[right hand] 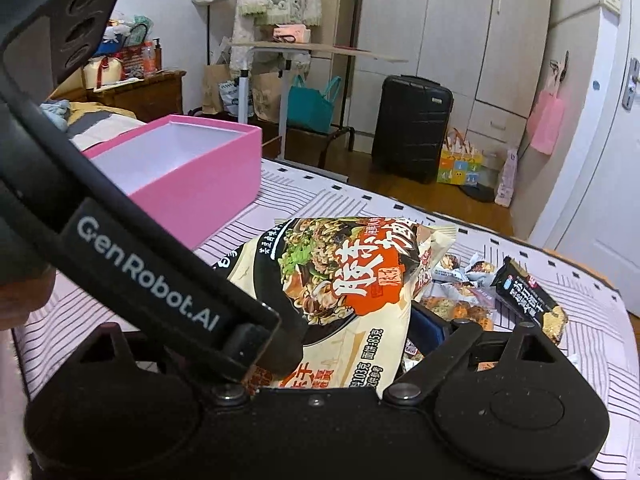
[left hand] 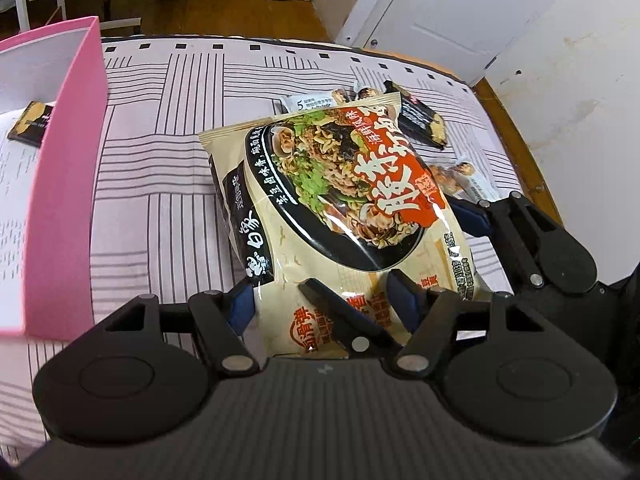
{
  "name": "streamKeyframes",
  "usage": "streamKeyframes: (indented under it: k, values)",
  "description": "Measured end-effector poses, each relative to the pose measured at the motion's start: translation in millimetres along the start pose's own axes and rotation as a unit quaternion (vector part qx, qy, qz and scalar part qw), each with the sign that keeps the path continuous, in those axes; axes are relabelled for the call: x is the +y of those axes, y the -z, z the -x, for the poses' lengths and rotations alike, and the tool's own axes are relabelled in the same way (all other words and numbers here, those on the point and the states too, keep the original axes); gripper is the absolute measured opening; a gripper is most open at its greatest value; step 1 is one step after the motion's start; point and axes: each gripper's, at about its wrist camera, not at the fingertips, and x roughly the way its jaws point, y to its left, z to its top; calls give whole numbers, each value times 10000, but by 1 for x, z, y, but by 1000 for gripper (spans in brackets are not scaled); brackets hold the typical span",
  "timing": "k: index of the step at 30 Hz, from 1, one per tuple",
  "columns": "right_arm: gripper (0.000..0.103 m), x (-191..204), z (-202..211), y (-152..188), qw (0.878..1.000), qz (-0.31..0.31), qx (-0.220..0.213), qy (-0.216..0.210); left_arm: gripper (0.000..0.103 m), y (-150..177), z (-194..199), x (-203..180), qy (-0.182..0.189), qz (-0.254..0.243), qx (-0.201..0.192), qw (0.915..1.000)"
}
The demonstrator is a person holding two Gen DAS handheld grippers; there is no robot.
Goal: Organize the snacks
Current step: 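Lift the noodle bag with the left tool and carry it over the box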
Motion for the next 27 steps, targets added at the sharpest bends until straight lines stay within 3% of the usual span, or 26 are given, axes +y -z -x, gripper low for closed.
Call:
streamKeyframes:
  k: [12,16,27]
  values:
    - [93,40,58,-19,9996,263,-113,37,67,34,69,-5,136,-30,-259,9996]
    - [92,52,72,-33,9992,335,-199,-88,67,40,98,1,94,13,-510,9987]
    - [90,97,72,-74,9940,808,-632,-390,68,43,159,42,-213,188,-1068,9939]
